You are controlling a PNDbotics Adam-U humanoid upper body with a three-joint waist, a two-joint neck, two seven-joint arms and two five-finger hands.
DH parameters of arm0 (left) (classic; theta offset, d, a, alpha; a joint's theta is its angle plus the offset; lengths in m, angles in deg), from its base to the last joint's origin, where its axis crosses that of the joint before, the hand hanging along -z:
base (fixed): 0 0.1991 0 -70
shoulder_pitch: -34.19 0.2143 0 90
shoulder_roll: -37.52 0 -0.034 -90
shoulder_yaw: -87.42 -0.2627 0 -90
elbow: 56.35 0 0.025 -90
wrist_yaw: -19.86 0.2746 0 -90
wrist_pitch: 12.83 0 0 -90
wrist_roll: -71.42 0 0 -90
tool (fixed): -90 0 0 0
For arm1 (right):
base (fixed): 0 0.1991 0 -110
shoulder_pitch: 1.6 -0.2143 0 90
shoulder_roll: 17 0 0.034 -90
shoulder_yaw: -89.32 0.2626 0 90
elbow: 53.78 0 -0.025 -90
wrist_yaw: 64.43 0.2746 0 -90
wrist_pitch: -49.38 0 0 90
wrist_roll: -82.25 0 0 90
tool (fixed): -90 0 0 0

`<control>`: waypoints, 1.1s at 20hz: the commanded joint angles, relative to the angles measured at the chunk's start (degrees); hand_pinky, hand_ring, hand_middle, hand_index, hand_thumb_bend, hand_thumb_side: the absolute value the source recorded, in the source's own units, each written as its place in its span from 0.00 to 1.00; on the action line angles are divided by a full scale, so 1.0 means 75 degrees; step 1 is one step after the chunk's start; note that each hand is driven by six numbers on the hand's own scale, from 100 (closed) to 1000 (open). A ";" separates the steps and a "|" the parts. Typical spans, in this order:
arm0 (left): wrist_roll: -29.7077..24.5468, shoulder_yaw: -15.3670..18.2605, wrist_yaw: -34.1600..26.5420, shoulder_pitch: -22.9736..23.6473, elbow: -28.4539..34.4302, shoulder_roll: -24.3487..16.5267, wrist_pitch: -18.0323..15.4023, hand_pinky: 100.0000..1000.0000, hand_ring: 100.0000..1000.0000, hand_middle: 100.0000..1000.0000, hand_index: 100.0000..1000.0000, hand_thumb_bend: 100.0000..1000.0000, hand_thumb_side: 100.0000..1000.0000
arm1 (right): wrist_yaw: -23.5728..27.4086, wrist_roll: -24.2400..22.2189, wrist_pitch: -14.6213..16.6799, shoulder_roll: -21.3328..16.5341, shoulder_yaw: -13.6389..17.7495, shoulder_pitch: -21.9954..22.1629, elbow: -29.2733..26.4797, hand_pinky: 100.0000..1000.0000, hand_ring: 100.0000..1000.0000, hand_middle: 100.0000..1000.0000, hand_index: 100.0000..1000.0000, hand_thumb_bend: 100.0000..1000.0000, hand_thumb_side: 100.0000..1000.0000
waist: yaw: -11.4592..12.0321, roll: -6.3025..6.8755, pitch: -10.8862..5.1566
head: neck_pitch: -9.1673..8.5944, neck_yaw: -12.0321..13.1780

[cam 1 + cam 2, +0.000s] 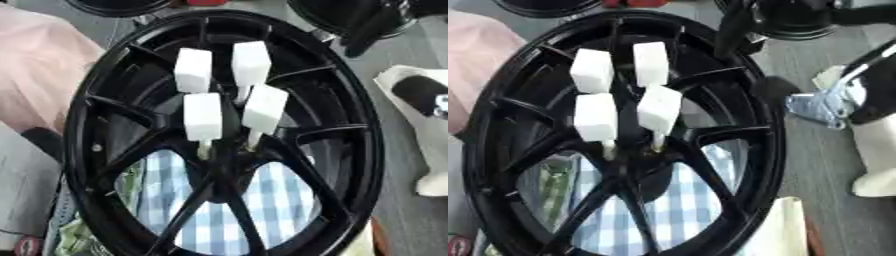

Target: Pull the pin out of the wheel hub.

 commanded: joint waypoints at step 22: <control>0.0062 0.0112 -0.0015 -0.0139 0.0116 -0.0054 0.0035 0.76 0.88 0.76 0.80 0.22 0.73 | -0.0867 -0.0626 -0.1000 0.1870 -0.0199 -0.1036 0.1961 0.85 0.85 0.80 0.85 0.13 0.44 | 0.0378 -0.0104 -0.0032 | -0.0159 -0.0618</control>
